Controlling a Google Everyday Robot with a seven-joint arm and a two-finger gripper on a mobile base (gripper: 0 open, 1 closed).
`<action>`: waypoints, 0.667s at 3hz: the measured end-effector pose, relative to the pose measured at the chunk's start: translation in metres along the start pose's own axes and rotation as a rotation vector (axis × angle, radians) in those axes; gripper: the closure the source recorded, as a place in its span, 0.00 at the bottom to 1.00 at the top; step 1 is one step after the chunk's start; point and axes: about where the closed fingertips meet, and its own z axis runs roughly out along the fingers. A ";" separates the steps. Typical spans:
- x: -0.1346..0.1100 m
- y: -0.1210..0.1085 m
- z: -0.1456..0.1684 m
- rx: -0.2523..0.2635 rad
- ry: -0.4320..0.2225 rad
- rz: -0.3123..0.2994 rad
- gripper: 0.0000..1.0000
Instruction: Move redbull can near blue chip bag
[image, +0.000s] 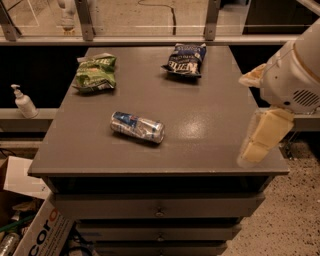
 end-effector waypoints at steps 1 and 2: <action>-0.024 0.010 0.031 -0.033 -0.105 -0.016 0.00; -0.050 0.011 0.066 -0.072 -0.243 0.000 0.00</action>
Offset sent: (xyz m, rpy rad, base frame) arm 0.0332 0.1097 -0.0722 0.4324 0.0342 0.0967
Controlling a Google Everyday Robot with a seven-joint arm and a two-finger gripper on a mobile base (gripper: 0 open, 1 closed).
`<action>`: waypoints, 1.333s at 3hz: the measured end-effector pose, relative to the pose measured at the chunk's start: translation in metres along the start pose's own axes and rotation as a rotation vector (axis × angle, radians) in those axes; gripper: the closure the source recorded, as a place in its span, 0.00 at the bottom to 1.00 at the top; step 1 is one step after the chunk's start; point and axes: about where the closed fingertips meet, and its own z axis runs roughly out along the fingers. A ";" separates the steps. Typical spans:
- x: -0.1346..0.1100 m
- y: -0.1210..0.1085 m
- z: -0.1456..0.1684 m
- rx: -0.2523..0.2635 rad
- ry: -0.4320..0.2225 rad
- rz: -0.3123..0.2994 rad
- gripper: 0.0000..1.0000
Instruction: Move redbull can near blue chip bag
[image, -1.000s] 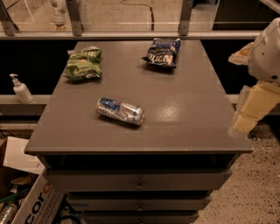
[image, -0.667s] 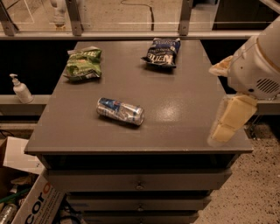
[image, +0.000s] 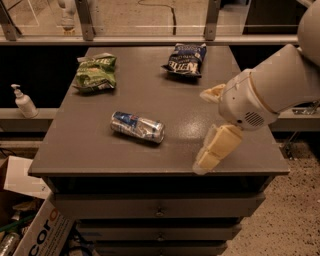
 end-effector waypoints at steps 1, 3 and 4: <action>-0.005 0.000 -0.002 0.006 -0.010 0.001 0.00; -0.011 0.002 0.014 0.019 -0.073 0.016 0.00; -0.028 0.000 0.046 0.033 -0.188 0.026 0.00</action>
Offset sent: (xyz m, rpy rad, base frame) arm -0.0035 0.0012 -0.0171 0.1881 0.0476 -0.0934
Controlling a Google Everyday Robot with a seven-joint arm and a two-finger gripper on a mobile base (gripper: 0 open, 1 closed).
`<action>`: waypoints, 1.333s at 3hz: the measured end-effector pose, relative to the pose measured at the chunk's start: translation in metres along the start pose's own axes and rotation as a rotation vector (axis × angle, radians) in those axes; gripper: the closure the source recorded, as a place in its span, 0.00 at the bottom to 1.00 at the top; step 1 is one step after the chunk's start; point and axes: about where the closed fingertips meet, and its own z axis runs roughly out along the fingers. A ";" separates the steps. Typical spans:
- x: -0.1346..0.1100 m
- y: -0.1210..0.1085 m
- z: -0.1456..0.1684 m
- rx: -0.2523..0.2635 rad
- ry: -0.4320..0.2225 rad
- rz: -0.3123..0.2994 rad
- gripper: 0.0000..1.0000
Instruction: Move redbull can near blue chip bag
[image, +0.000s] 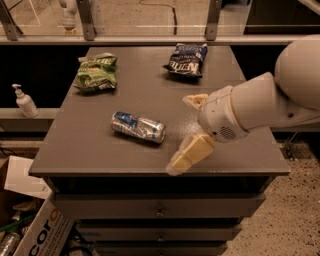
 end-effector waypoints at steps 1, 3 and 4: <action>-0.010 -0.004 0.030 0.003 -0.088 0.016 0.00; -0.029 0.000 0.080 -0.019 -0.199 0.046 0.00; -0.030 0.005 0.109 -0.044 -0.230 0.071 0.34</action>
Offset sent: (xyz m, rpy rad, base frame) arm 0.0337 0.0774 -0.0321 0.2650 -0.0087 -0.0078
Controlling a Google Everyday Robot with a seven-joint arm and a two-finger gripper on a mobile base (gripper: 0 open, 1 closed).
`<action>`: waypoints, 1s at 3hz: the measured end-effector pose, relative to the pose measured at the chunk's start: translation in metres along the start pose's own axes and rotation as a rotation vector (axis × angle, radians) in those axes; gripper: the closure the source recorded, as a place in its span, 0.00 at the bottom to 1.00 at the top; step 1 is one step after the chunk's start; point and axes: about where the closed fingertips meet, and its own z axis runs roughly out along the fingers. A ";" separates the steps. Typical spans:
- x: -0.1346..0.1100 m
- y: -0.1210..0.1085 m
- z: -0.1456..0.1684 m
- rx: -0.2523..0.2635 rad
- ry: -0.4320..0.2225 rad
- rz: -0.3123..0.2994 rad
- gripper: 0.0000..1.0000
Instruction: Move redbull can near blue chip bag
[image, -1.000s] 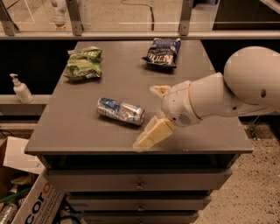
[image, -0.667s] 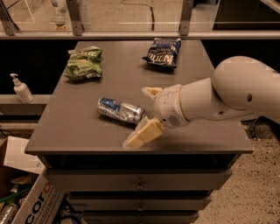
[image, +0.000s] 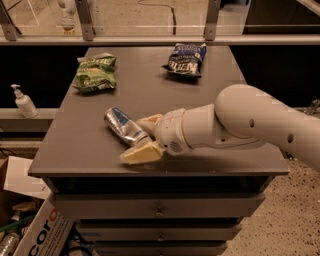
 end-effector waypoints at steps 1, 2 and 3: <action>0.003 0.001 0.007 -0.003 -0.016 0.013 0.80; 0.004 0.001 0.006 0.000 -0.021 0.017 1.00; 0.006 -0.016 -0.010 0.028 -0.013 0.034 1.00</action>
Offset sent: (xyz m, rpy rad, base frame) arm 0.0624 -0.1001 0.0274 -0.0045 0.0317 -0.1913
